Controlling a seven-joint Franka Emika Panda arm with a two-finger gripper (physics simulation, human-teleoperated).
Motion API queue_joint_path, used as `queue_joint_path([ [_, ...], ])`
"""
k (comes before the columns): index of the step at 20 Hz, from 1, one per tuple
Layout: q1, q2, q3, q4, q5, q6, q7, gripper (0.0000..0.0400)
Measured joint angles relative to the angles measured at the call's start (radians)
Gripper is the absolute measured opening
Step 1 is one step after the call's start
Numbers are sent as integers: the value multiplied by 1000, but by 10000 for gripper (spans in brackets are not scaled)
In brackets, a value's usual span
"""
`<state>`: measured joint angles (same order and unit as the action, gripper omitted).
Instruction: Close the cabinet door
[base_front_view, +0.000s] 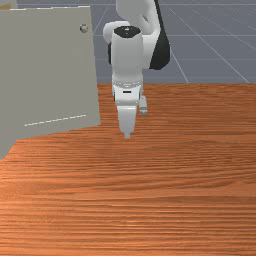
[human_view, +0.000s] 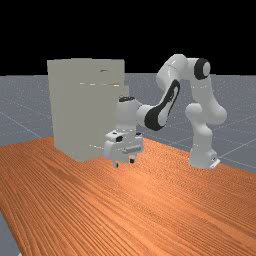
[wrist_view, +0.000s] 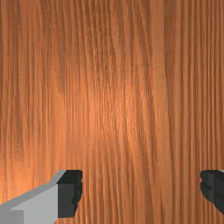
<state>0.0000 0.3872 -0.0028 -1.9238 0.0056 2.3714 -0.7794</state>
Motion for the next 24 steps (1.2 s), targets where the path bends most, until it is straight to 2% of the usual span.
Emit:
queue_joint_path([
  [1, 4, -1, -10, -5, -17, -12, 8, 249],
  [2, 5, -2, -23, -15, -27, -18, 31, 308],
  [3, 3, -2, -32, -21, -32, -22, 44, 344],
  [5, 0, -2, -40, -27, -37, -26, 57, 380],
  [6, 12, -88, -81, -173, -44, 43, 201, 232],
  [7, 15, -148, -124, -272, -52, 85, 360, 142],
  [8, 32, -184, -156, -329, -61, 109, 534, 87],
  [10, 73, -214, -209, -380, -75, 127, 897, 32],
  [12, 111, -218, -255, -389, -83, 118, 1256, 12],
  [14, 123, -217, -281, -387, -89, 110, 1429, 4],
  [17, 132, -213, -292, -383, -92, 107, 1506, 1],
  [24, 137, -176, -293, -379, -77, 127, 1515, 0],
])
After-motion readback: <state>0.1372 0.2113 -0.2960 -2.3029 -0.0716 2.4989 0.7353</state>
